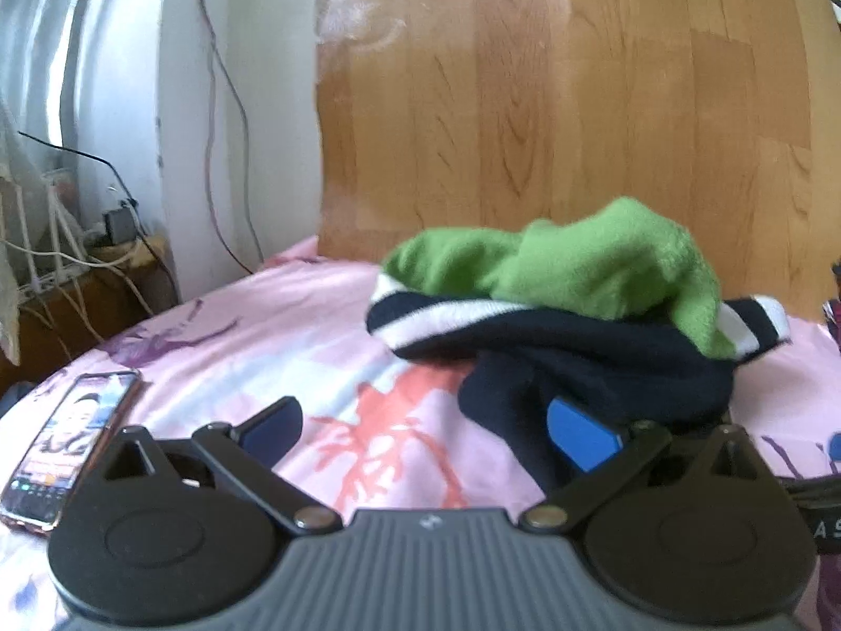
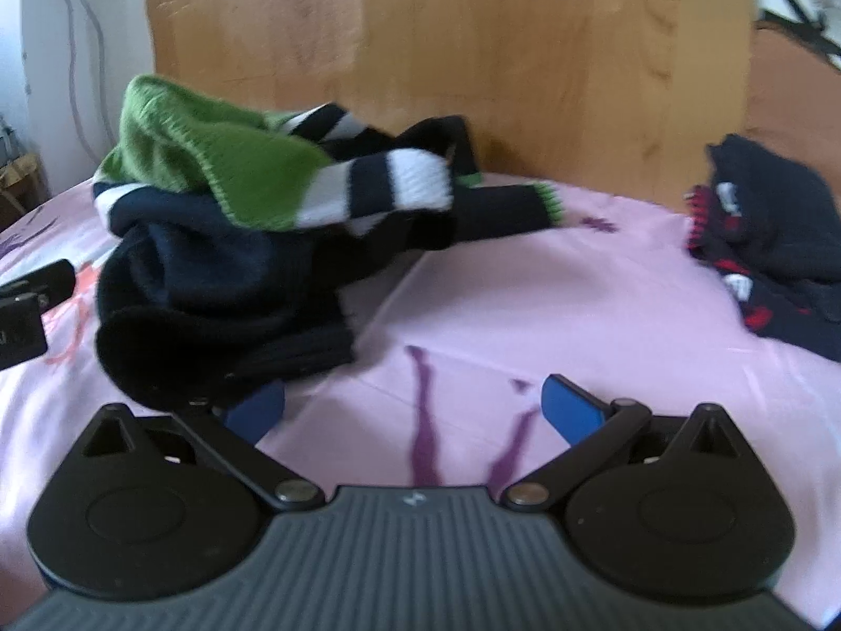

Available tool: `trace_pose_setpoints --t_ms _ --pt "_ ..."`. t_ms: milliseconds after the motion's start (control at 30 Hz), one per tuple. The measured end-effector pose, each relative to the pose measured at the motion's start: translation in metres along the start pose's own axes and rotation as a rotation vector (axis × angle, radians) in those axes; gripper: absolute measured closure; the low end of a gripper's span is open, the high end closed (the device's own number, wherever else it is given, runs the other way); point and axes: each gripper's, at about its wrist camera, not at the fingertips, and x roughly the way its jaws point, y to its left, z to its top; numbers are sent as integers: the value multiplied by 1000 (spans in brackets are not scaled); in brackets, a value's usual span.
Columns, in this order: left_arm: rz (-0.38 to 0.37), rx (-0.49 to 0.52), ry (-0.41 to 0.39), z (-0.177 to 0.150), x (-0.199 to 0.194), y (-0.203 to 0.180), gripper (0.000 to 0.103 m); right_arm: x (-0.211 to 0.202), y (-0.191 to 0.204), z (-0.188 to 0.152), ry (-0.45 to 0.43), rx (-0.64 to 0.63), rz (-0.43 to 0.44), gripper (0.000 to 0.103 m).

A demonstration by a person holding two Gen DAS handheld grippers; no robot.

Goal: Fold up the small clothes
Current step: 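Move both grippers toward the green-and-navy sweater pile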

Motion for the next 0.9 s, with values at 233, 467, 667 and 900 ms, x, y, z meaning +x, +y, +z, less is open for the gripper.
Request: trace_pose_setpoints --t_ms 233,467,667,900 --pt "-40 -13 7 -1 2 1 0 -5 -7 -1 0 30 32 0" --pt "-98 -141 -3 0 8 22 0 -1 -7 0 -5 44 37 0" --pt "-107 -169 24 -1 14 29 0 -1 -9 1 -5 56 41 0" --pt "-100 -175 59 1 19 36 0 -1 -11 0 -10 74 51 0"
